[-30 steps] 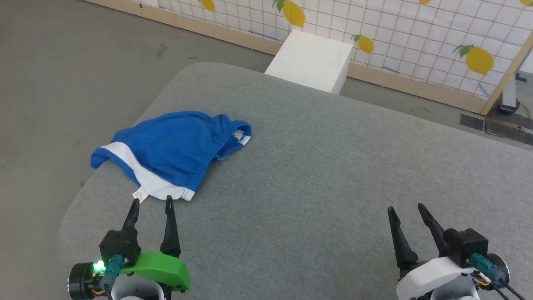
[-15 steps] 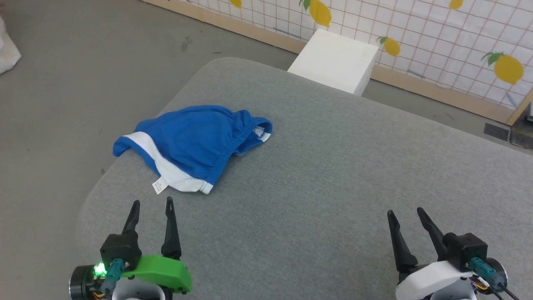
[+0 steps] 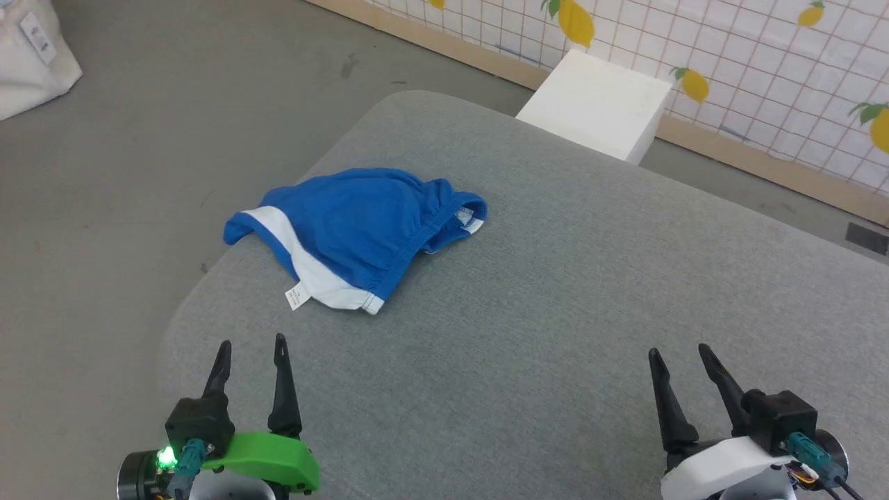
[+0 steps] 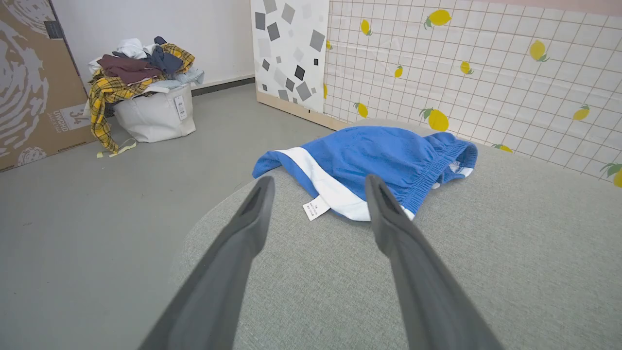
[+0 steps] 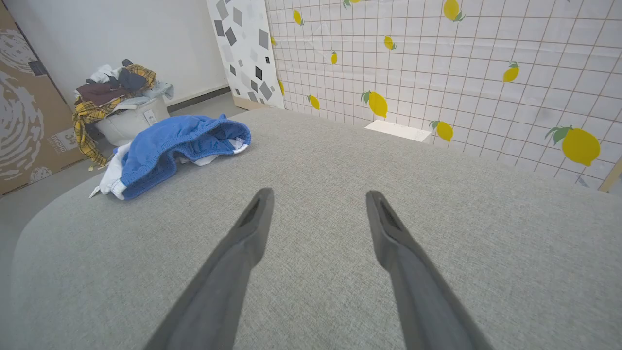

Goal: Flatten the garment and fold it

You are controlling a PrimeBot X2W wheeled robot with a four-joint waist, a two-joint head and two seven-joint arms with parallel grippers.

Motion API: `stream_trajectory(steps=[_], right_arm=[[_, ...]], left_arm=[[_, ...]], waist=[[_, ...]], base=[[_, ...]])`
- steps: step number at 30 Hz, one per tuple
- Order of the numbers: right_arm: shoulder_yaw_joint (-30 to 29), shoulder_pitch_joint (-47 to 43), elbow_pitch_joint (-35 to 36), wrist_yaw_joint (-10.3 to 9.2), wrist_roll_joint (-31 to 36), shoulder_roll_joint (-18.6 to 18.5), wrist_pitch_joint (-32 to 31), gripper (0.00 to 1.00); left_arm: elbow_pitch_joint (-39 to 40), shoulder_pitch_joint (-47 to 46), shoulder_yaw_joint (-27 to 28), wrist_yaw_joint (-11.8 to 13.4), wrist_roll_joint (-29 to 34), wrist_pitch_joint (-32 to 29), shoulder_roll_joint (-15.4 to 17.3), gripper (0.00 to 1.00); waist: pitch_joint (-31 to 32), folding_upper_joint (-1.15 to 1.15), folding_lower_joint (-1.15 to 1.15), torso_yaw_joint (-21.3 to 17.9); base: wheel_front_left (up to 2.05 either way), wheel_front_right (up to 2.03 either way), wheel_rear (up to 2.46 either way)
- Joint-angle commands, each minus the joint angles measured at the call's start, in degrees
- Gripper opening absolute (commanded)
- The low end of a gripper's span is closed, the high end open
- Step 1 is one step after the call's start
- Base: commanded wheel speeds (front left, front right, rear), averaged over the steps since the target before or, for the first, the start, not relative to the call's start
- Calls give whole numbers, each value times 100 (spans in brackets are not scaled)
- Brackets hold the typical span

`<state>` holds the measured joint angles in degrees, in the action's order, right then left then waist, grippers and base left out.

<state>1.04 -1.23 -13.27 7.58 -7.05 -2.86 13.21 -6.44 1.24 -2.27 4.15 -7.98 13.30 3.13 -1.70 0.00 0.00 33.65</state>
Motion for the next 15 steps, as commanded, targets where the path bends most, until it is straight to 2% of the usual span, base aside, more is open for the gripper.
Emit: stream_trajectory(steps=[1,10,15], right_arm=[[-7,-71,24,-8,25,-1,76,100],[8,-80,70,-9,-2,-1,179,100],[3,-70,173,-9,3,-1,179,100]], left_arm=[[-24,95,-4,41,-23,67,-23,100],[-95,109,-6,94,-102,170,-25,100],[-88,130,13,94,-104,170,-25,100]], waist=[[-3,0,0,64],[-14,0,0,283],[5,0,0,245]], base=[[0,0,0],[0,0,0],[0,0,0]])
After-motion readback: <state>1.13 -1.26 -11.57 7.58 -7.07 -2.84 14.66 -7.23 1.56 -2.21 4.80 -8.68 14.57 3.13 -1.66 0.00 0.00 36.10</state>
